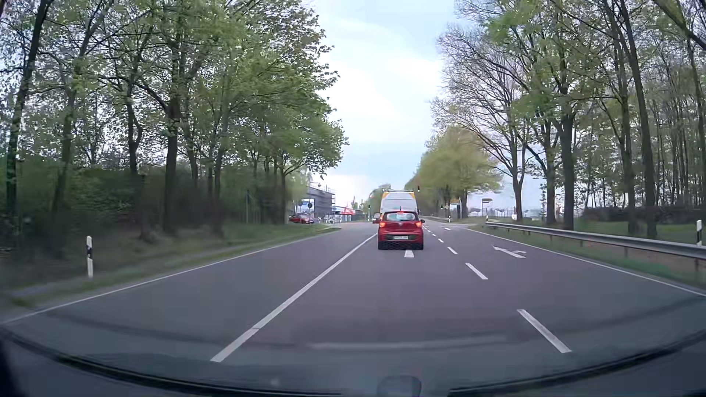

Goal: Follow the waypoints while adhering to traffic rules and regulations

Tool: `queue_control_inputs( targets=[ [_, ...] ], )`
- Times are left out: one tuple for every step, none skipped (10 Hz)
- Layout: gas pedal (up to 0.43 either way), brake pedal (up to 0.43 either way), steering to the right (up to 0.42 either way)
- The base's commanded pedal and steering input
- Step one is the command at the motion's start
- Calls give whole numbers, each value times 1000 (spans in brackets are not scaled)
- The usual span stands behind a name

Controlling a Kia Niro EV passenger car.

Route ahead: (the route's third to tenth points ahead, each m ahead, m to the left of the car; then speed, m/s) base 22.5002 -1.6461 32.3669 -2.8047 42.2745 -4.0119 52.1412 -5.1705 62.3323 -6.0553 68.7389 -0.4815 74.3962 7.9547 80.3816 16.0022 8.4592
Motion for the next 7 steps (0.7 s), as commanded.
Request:
queue_control_inputs(
  targets=[
    [0, 268, 29],
    [0, 268, 31],
    [0, 268, 32],
    [0, 268, 33],
    [0, 268, 33],
    [0, 262, 32],
    [0, 256, 32]
  ],
)
